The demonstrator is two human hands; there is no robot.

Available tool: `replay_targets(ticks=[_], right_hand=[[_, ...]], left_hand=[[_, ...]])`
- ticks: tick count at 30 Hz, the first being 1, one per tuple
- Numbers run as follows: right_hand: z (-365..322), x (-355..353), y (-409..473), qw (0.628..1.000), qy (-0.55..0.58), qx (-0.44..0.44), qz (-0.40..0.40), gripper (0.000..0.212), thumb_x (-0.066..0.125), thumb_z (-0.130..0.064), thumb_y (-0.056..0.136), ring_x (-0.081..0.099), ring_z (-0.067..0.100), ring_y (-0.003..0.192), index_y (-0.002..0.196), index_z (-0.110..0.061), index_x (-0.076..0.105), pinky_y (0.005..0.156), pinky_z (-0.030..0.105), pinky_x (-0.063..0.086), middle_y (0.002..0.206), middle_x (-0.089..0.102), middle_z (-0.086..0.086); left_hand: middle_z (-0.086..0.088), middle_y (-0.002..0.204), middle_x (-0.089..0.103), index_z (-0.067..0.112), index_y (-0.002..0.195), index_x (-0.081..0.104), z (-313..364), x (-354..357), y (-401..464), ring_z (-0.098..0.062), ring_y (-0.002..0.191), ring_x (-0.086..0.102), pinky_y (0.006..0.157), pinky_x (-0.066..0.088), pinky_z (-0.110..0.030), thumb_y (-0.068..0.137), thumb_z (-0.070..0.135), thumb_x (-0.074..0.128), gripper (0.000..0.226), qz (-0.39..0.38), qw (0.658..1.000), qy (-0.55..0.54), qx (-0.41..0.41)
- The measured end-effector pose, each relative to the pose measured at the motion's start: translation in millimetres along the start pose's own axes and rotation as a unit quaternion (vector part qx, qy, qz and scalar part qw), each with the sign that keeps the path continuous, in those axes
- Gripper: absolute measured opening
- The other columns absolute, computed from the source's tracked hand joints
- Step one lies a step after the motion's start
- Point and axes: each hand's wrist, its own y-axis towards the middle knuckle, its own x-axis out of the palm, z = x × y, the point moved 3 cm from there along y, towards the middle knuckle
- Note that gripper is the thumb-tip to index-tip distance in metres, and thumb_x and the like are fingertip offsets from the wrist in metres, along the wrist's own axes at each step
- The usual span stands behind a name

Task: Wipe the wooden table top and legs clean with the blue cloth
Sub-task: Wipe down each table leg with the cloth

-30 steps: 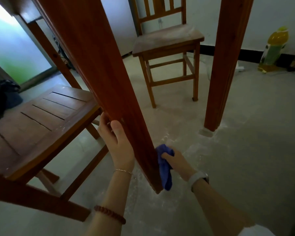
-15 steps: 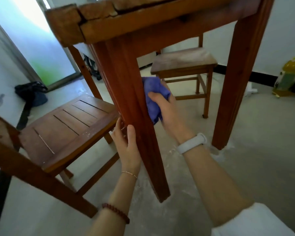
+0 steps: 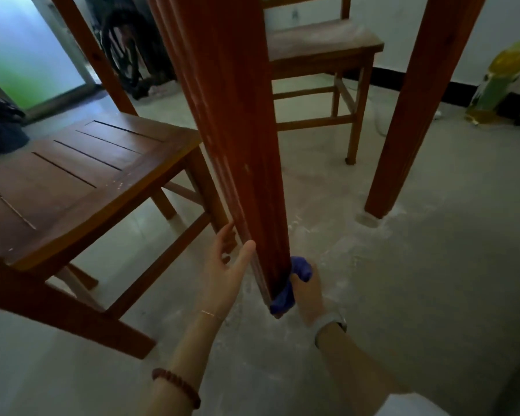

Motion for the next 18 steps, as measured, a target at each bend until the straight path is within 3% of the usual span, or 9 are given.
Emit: replay_targets(ticks=[2,3,5,7,9,11,13,16,18], right_hand=[[11,4,-1,1.000,0.009,-0.006,0.030,0.014,0.042,0.011,0.086,0.059,0.037,0.066,0.094,0.018,0.051,0.042,0.029,0.048,0.076,0.052,0.037],[12,6,-4,0.998,0.024,-0.004,0.051,0.012,0.042,0.011,0.085,0.057,0.032,0.063,0.093,0.013,0.051,0.047,0.031,0.048,0.073,0.053,0.029],[0,10,-20,0.993,0.056,-0.021,0.103,0.016,0.046,0.009,0.085,0.056,0.025,0.075,0.098,0.000,0.049,0.068,0.034,0.047,0.082,0.055,0.011],[-29,13,-39,0.983,0.065,-0.083,0.150,0.029,0.050,0.007,0.085,0.054,0.019,0.086,0.103,-0.015,0.047,0.079,0.032,0.045,0.091,0.054,-0.001],[-70,16,-62,0.964,0.043,-0.195,0.173,0.037,0.057,-0.001,0.082,0.054,0.009,0.095,0.108,-0.025,0.046,0.087,0.022,0.044,0.102,0.054,-0.005],[-110,19,-83,0.937,0.007,-0.301,0.176,0.043,0.057,-0.012,0.075,0.047,-0.013,0.101,0.110,-0.032,0.043,0.089,0.005,0.036,0.110,0.049,-0.014],[-150,21,-103,0.895,-0.045,-0.404,0.182,0.043,0.059,-0.017,0.075,0.043,-0.018,0.104,0.114,-0.028,0.044,0.092,0.001,0.031,0.114,0.045,-0.015],[-207,23,-133,0.797,-0.162,-0.543,0.209,0.041,0.056,-0.025,0.079,0.043,0.008,0.113,0.118,-0.022,0.043,0.100,0.008,0.030,0.119,0.042,0.004],[-248,26,-146,0.709,-0.247,-0.611,0.253,0.040,0.059,-0.025,0.081,0.042,0.024,0.114,0.118,-0.022,0.042,0.100,0.020,0.034,0.124,0.037,0.007]], left_hand=[[0.003,0.132,0.048,0.026,0.133,0.040,-10,-5,-2,-0.012,0.115,0.049,0.097,0.044,-0.036,0.070,0.060,0.050,0.072,-0.007,1.000,-0.004,0.011],[0.003,0.133,0.047,0.026,0.134,0.039,-14,-9,-4,-0.013,0.117,0.048,0.098,0.043,-0.038,0.071,0.059,0.049,0.072,-0.010,1.000,-0.008,0.011],[0.003,0.135,0.045,0.025,0.134,0.038,-20,-21,-7,-0.012,0.118,0.046,0.100,0.041,-0.038,0.080,0.049,0.049,0.060,-0.017,1.000,-0.019,0.001],[0.003,0.134,0.044,0.027,0.133,0.037,-20,-35,-6,-0.011,0.116,0.046,0.097,0.040,-0.031,0.087,0.038,0.050,0.048,-0.025,0.999,-0.031,-0.002],[0.003,0.133,0.044,0.027,0.134,0.037,-11,-48,3,-0.011,0.118,0.046,0.095,0.041,-0.029,0.090,0.032,0.049,0.045,-0.035,0.998,-0.039,0.017],[0.005,0.130,0.044,0.031,0.132,0.038,8,-57,13,-0.011,0.118,0.046,0.097,0.042,-0.031,0.091,0.030,0.048,0.043,-0.057,0.996,-0.043,0.059],[0.011,0.128,0.042,0.033,0.134,0.035,34,-61,21,-0.002,0.114,0.046,0.093,0.042,-0.021,0.093,0.029,0.045,0.043,-0.087,0.988,-0.065,0.107],[0.025,0.112,0.045,0.036,0.130,0.034,72,-65,29,0.021,0.095,0.049,0.071,0.041,-0.001,0.095,0.029,0.038,0.035,-0.150,0.968,-0.149,0.134],[0.026,0.107,0.050,0.036,0.122,0.040,83,-69,35,0.017,0.093,0.053,0.075,0.043,-0.006,0.096,0.033,0.033,0.028,-0.184,0.954,-0.204,0.122]])
